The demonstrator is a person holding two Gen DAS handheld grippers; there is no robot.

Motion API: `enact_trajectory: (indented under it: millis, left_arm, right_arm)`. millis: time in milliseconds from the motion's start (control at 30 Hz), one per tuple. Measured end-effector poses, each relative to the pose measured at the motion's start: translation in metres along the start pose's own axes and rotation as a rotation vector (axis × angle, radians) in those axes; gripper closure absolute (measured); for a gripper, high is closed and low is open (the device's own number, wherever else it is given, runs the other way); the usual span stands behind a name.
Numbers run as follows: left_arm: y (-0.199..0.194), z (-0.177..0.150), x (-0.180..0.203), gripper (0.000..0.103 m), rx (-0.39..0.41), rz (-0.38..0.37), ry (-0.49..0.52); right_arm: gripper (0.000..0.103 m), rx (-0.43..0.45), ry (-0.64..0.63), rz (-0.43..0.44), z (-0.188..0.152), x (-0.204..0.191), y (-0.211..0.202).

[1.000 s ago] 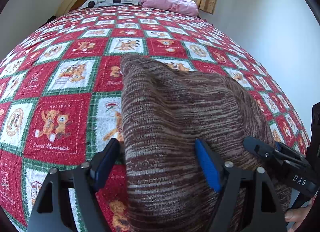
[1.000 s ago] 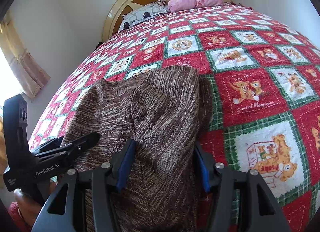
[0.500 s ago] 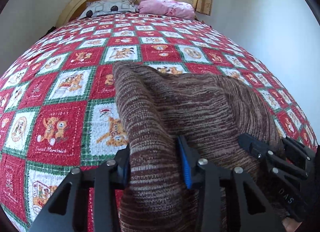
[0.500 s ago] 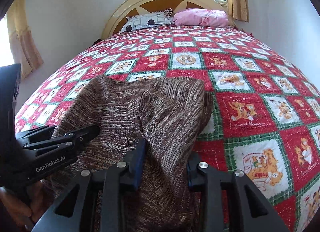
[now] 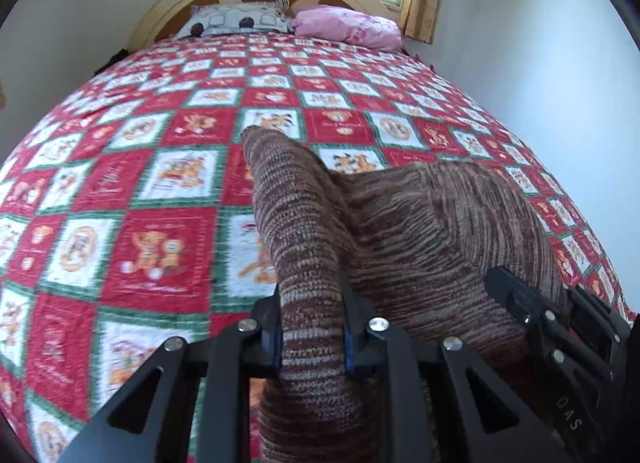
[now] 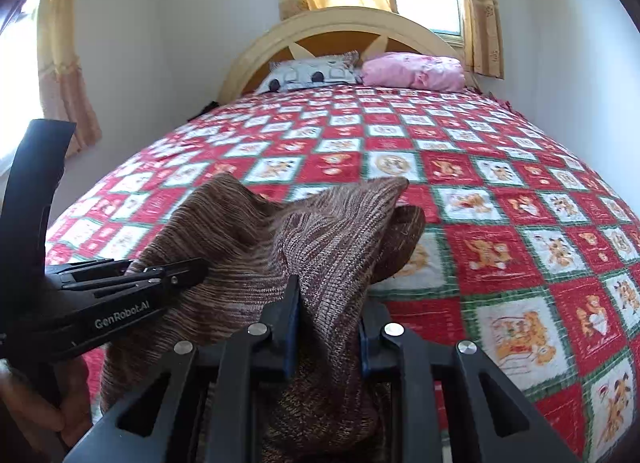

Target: Fold small clothes

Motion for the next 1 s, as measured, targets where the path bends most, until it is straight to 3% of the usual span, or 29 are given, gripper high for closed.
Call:
enact_trajectory:
  millis: [200,633,867,1000]
  left_arm:
    - [-0.029,-0.01,-0.042,0.081,0.031,0.055,-0.036]
    - [-0.077,-0.013,-0.179,0.082,0.089,0.231,-0.213]
    - [-0.056,0.003,-0.234,0.081,0.127,0.306,-0.24]
    - [-0.022,-0.004,-0.255,0.081,0.059,0.292,-0.284]
  right_arm:
    - [0.081,0.006,-0.037,0.083,0.008,-0.051,-0.007]
    - [0.081,0.044,-0.194,0.272,0.044,-0.193,0.02]
    - [0.081,0.024,-0.215,0.289,0.06,-0.236,0.078]
    - [0.081,-0.087,-0.201,0.262,0.053,-0.237,0.127]
Point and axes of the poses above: each gripper's, at about its wrist camera, not at the fingertips, and y roughly the way its jaws point, x to its right, z to its top, the point moved 7 cm from there along y, roughly the way its jaws point, and after that the axes turned 13 degrees about -x, right-handed, at the moved point
